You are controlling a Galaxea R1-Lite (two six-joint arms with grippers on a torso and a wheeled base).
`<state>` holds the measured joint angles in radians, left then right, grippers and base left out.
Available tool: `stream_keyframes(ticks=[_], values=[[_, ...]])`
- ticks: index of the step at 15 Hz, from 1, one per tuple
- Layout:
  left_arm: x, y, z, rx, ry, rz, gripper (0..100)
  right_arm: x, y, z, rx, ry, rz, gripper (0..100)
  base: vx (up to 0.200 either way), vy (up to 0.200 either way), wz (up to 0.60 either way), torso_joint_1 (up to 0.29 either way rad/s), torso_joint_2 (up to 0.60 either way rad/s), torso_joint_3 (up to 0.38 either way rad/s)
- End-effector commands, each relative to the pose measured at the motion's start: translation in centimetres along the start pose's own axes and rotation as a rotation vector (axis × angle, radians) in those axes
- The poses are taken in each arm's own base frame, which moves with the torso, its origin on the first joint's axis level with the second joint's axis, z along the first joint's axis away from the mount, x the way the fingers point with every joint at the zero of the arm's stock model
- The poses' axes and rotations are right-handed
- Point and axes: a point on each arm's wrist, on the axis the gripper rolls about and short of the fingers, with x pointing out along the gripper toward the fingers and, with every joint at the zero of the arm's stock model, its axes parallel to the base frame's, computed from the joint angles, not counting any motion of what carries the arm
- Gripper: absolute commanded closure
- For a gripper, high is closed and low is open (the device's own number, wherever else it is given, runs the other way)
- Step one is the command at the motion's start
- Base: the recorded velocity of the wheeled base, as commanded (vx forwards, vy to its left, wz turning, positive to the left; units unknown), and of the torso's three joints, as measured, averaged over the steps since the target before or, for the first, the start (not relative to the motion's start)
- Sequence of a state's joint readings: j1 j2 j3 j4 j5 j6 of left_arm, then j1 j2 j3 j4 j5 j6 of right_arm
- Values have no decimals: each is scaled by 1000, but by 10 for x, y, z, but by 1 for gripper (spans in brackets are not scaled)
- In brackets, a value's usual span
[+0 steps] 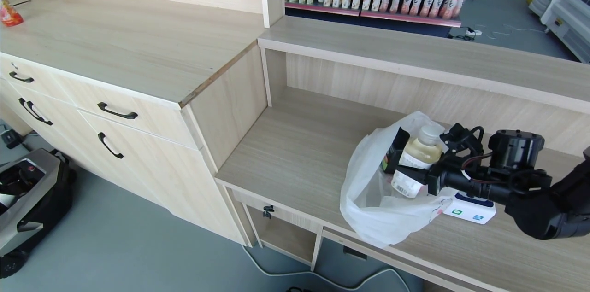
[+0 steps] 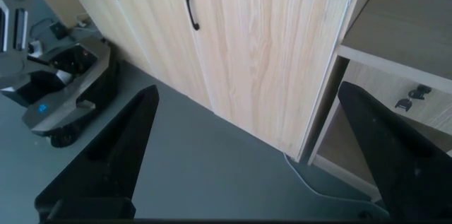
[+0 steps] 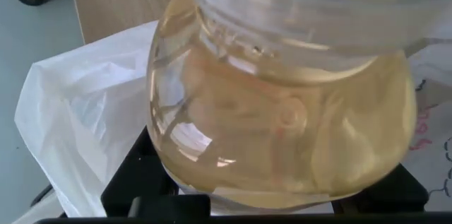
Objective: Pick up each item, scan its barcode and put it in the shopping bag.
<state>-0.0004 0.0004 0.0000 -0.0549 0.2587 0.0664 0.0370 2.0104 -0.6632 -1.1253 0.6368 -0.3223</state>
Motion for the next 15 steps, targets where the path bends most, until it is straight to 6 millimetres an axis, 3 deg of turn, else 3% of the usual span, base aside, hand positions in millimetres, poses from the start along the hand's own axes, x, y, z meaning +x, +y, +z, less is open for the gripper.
stream_keyframes(ticks=[1, 7, 12, 15], values=[[0, 0, 0, -1, -1, 1, 0, 12, -3, -19, 22, 36, -8, 100, 0, 0, 0, 0, 0, 0], [0, 0, 0, 1, -1, -1, 0, 30, -3, -21, 2, 5, 7, 100, 0, 0, 0, 0, 0, 0], [0, 0, 0, 1, -1, 1, 0, 31, -1, -25, -1, 1, 9, 100, 0, 0, 0, 0, 0, 0], [0, 0, 0, 1, -1, 1, 0, 27, 0, -15, -29, -37, 3, 100, 0, 0, 0, 0, 0, 0]])
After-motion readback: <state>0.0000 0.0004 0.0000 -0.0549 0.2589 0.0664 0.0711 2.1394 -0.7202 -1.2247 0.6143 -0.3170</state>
